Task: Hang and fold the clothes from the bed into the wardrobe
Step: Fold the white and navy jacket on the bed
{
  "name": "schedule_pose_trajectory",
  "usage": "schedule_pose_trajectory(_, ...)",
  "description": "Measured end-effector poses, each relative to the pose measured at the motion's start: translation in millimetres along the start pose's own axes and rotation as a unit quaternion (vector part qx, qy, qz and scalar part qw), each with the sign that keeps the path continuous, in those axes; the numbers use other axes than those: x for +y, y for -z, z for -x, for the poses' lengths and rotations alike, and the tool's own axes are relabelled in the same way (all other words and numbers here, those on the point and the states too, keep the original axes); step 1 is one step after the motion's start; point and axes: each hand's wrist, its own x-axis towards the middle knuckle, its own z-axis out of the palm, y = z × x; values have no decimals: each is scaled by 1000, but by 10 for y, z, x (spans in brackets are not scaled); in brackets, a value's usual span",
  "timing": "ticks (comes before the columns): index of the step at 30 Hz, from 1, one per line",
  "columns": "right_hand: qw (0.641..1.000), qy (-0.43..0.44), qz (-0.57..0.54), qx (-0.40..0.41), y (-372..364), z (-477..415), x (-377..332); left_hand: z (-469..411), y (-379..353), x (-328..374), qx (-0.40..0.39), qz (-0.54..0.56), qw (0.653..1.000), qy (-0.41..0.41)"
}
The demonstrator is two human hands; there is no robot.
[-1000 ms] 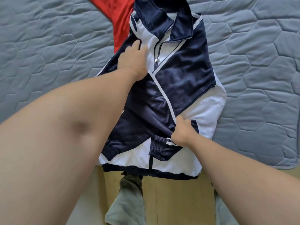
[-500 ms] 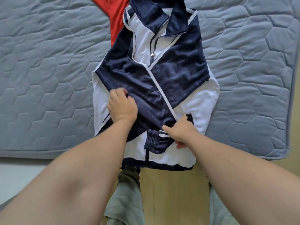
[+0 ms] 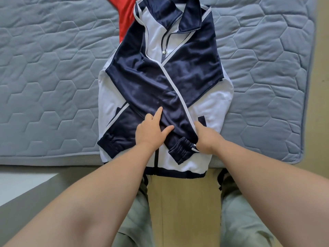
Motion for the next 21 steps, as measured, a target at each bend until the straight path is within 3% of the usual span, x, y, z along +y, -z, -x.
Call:
schedule_pose_trajectory(3,996,-8,-42,82,-90,-28,60,-8,-48,-4,-15,8,1000,7)
schedule_pose_trajectory(8,979,-49,-192,42,-136,-44,5,140,-225,13,16,136,987,79)
schedule_pose_trajectory(11,986,-54,-158,4,-88,-34,-42,297,-334,17,-34,117,988,90)
schedule_pose_trajectory(14,995,-41,-92,-17,-38,-34,-28,444,-391,55,-100,114,987,45)
schedule_pose_trajectory(18,988,-11,-142,56,-30,-34,54,610,-423,106,-260,144,955,-10)
schedule_pose_trajectory(21,980,1,-171,102,-41,-11,101,592,-425,90,-187,132,973,17)
